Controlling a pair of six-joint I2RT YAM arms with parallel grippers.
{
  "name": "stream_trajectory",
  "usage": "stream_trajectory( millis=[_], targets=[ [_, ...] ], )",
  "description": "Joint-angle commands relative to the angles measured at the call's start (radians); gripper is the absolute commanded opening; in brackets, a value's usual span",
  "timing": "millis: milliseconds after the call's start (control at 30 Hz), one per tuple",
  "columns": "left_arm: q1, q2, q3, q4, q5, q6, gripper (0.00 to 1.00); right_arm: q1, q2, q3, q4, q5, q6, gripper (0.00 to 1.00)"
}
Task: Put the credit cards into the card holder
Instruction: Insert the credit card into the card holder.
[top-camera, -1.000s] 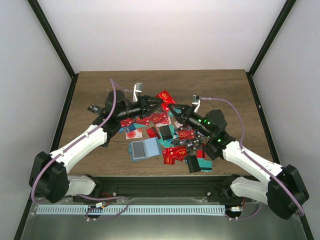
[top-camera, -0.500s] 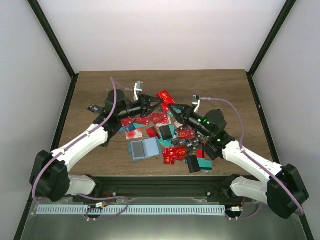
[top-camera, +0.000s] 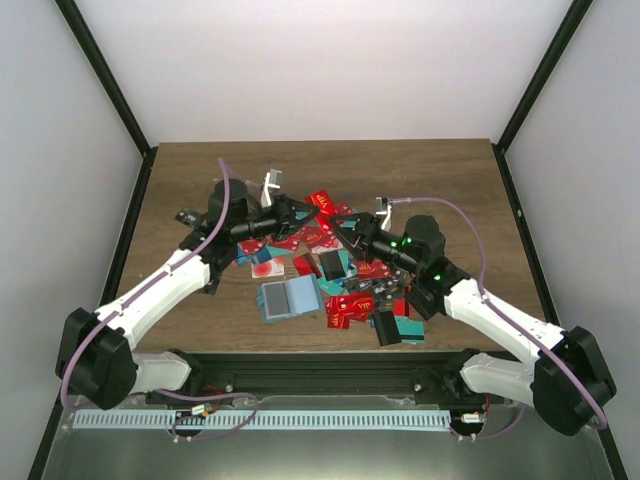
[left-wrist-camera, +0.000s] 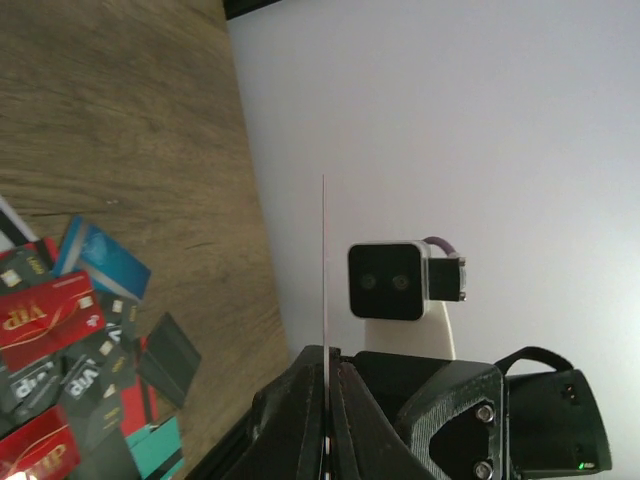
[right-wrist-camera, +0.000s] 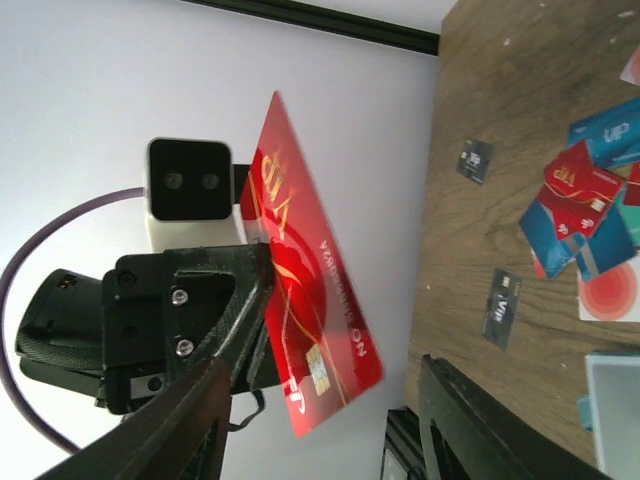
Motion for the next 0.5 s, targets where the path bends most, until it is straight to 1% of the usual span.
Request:
stream_trajectory(
  millis=[0, 67, 233, 333, 467],
  targets=[
    [0.030, -0.069, 0.000, -0.164, 0.013, 0.126, 0.04, -0.018, -0.019, 0.072, -0.162, -0.035, -0.121, 0.55],
    [0.042, -0.089, -0.006, -0.241, 0.013, 0.174, 0.04, -0.035, -0.011, 0.084, -0.213, -0.058, -0.156, 0.58],
    [0.064, -0.130, -0.024, -0.454, -0.007, 0.313, 0.04, -0.056, 0.036, 0.114, -0.311, -0.132, -0.242, 0.58],
    [0.076, -0.151, -0.050, -0.529, -0.013, 0.371, 0.04, -0.056, 0.077, 0.125, -0.346, -0.163, -0.281, 0.58],
    [0.089, -0.193, -0.112, -0.576, -0.030, 0.416, 0.04, -0.056, 0.126, 0.140, -0.381, -0.199, -0.337, 0.56]
  ],
)
